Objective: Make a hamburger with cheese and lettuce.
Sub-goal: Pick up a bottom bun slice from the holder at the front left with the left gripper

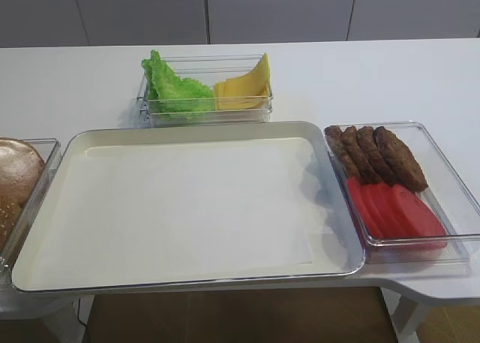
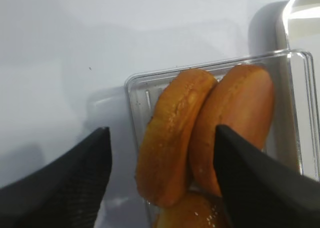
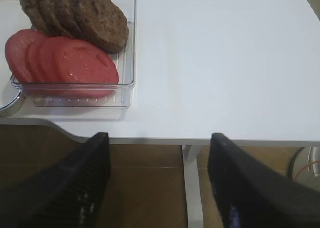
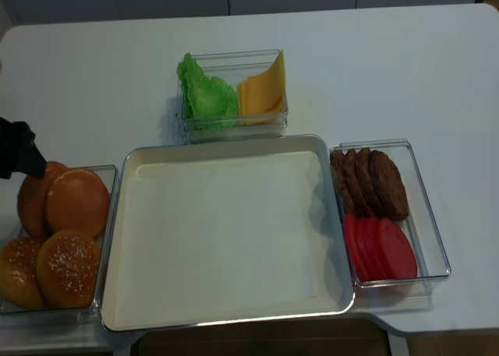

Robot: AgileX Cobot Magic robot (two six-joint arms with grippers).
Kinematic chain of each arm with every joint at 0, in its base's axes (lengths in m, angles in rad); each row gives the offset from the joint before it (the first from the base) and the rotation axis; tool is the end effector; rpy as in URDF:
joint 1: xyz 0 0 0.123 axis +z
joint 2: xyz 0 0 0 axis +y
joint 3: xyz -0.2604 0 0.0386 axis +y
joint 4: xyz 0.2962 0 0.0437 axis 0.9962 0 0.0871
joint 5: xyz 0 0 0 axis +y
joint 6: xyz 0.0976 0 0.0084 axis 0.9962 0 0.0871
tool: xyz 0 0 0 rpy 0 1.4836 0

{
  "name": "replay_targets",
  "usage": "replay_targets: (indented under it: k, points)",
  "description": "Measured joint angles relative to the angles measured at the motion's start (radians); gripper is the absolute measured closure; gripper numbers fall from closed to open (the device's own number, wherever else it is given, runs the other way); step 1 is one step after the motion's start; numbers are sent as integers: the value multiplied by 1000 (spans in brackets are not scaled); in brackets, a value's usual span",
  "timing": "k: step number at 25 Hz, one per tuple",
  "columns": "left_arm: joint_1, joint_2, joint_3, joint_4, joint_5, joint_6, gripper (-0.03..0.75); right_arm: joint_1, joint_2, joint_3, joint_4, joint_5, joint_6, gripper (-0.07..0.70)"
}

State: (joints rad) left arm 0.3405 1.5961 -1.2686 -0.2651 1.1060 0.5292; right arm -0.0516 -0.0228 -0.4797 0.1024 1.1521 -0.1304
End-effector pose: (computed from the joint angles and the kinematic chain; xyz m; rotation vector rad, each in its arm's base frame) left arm 0.3490 0.0993 0.2359 0.1359 2.8250 -0.1885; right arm 0.0603 0.0061 0.2847 -0.0945 2.1265 0.0169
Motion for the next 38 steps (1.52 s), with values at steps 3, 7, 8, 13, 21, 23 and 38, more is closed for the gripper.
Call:
replay_targets:
  k: [3, 7, 8, 13, 21, 23, 38]
  points:
    - [0, 0, 0, 0, -8, 1, 239, 0, 0, 0, 0, 0, 0, 163]
    - [0, 3, 0, 0, -24, 1, 244, 0, 0, 0, 0, 0, 0, 163]
    - [0, 6, 0, 0, -25, 1, 248, 0, 0, 0, 0, 0, 0, 163]
    - [0, 41, -1, -4, -21, 1, 263, 0, 0, 0, 0, 0, 0, 162]
    - [0, 53, -1, -12, -17, 1, 287, 0, 0, 0, 0, 0, 2, 163]
    - [0, 55, -1, -21, -17, 1, 296, 0, 0, 0, 0, 0, 2, 163]
    - [0, 57, -1, -24, -17, 1, 425, 0, 0, 0, 0, 0, 2, 163]
